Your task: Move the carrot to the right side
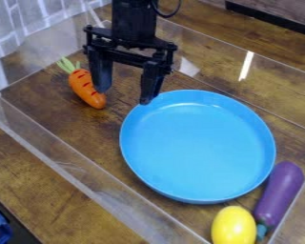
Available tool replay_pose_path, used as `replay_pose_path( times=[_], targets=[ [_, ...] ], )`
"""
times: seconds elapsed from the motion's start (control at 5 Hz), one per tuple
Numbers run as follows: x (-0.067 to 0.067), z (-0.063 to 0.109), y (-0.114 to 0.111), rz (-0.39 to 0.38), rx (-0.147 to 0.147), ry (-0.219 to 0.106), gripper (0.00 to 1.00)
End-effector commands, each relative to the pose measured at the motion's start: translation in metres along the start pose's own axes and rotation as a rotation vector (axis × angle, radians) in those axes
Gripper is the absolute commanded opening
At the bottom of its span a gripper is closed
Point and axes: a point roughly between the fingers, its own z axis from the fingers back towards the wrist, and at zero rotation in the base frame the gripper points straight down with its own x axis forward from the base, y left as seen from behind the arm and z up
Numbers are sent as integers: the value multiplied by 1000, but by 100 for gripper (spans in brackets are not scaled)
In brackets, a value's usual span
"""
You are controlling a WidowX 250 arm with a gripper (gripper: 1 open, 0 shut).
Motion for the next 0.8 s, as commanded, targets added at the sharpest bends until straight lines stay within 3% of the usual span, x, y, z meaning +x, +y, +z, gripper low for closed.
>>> replay_pose_path(
  times=[0.0, 0.6],
  targets=[
    [3, 6, 9, 66, -19, -28, 100],
    [11, -4, 27, 235, -67, -30, 100]
  ],
)
